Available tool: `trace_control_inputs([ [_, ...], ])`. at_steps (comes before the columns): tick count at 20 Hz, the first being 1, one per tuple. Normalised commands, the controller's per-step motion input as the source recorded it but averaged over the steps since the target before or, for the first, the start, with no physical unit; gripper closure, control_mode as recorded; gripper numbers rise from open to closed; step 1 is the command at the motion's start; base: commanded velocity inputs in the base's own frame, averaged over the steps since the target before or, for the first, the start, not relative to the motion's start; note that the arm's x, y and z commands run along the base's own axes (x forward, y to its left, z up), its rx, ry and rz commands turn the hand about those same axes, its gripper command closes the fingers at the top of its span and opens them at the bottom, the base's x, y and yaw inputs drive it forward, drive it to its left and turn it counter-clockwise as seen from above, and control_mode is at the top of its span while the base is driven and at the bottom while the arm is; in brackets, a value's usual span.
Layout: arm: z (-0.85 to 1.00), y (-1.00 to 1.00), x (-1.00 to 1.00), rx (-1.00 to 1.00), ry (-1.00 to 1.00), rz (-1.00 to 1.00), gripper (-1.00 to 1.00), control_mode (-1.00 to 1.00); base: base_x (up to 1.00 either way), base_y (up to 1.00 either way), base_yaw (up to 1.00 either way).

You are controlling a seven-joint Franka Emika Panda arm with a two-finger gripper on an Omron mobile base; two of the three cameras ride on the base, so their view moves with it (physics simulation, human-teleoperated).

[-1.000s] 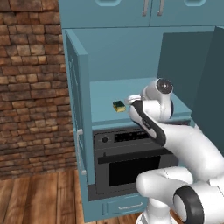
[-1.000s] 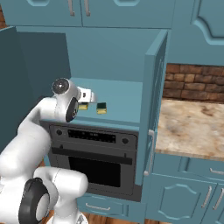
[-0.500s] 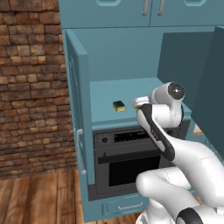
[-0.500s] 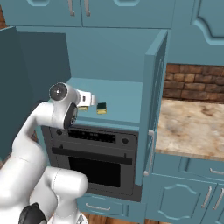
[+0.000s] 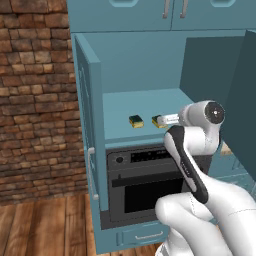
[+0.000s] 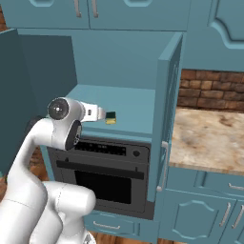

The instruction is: Pick up the sponge and sponge from the sink, and place them back in the cabinet, and close the cabinet doors.

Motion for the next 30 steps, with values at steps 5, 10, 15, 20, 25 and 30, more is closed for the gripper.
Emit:
trace_control_inputs([
  [5,0.11,-0.16,-0.36,0.0,-0.06,0.0,-1.0,-1.0,0.0,0.0,0.0],
  [10,0.07,-0.21,-0.41,0.0,-0.08,0.0,-1.0,-1.0,0.0,0.0,0.0],
  [15,0.05,-0.28,-0.41,0.0,-0.13,0.0,-1.0,-1.0,0.0,0.0,0.0],
  [20,0.16,-0.27,-0.38,0.0,-0.15,0.0,-1.0,-1.0,0.0,0.0,0.0],
  [25,0.26,-0.13,-0.24,0.0,-0.11,0.0,-1.0,-1.0,0.0,0.0,0.0],
  [30,0.26,-0.16,-0.33,0.0,-0.09,0.0,-1.0,-1.0,0.0,0.0,0.0],
])
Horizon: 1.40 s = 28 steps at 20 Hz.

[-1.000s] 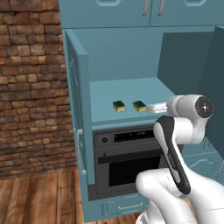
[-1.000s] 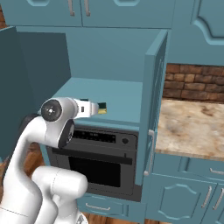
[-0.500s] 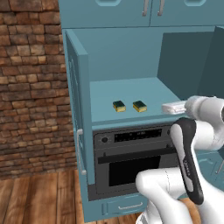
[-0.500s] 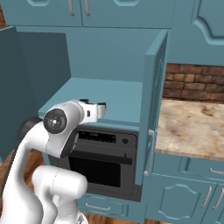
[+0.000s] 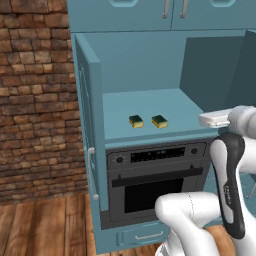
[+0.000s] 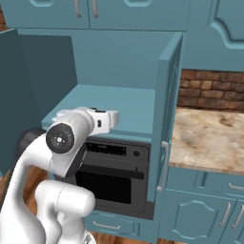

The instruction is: Pick up the sponge and sponge from the sink, and place them back in the cabinet, and close the cabinet doors.

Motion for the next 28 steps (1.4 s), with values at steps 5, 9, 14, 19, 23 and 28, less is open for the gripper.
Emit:
trace_control_inputs([
  [5,0.27,-0.11,-0.39,0.0,-0.08,0.0,-1.0,-1.0,0.0,0.0,0.0],
  [9,0.19,-0.09,-0.51,0.0,-0.07,0.0,-1.0,-1.0,0.0,0.0,0.0],
  [14,0.06,-0.12,-0.49,0.0,-0.08,0.0,-1.0,-1.0,0.0,0.0,0.0],
  [19,0.0,-0.15,-0.46,0.0,-0.09,0.0,-1.0,-1.0,0.0,0.0,0.0],
  [23,0.0,-0.13,-0.48,0.0,-0.1,0.0,-1.0,-1.0,0.0,0.0,0.0],
  [28,0.0,-0.13,-0.44,0.0,-0.1,0.0,-1.0,-1.0,0.0,0.0,0.0],
])
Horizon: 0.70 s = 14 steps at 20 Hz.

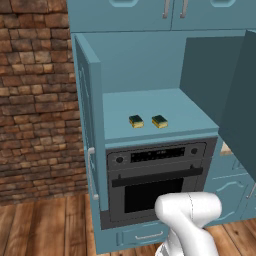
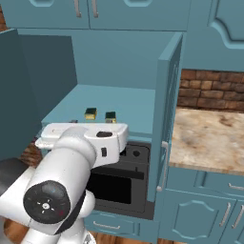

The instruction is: Pick up the sponge and sponge from the sink, and place them back in the cabinet, and close the cabinet doors.

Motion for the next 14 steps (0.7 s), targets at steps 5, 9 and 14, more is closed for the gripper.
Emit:
trace_control_inputs([
  [5,0.0,-0.25,-0.23,0.0,-0.06,0.0,-1.0,-1.0,0.0,0.0,0.0],
  [9,0.0,-0.27,-0.13,0.0,-0.04,0.01,-1.0,-1.0,0.0,0.0,0.0],
  [14,0.0,-0.28,-0.07,0.0,-0.03,0.03,-1.0,-1.0,0.0,0.0,0.0],
])
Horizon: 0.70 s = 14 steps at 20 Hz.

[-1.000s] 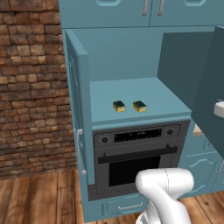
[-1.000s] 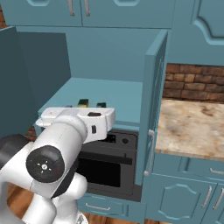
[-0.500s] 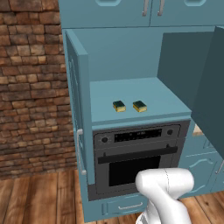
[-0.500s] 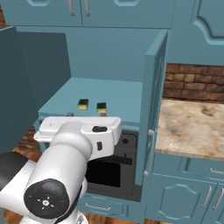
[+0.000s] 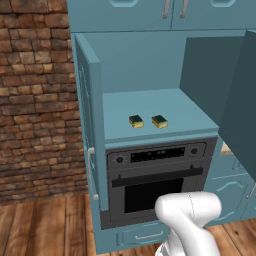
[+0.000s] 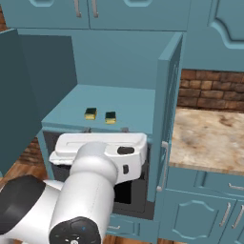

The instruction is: Pick up the sponge and sponge from the sink, and place them back in the cabinet, and close the cabinet doors.

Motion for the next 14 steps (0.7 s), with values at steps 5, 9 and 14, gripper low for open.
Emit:
trace_control_inputs([
  [5,0.0,-0.27,0.0,0.0,-0.04,0.03,-1.0,-1.0,0.0,0.0,0.0],
  [9,0.0,-0.26,0.0,0.0,-0.01,0.04,-1.0,-1.0,0.0,0.0,0.0],
  [14,0.0,-0.28,0.0,0.0,0.0,0.05,-1.0,-1.0,0.0,0.0,0.0],
])
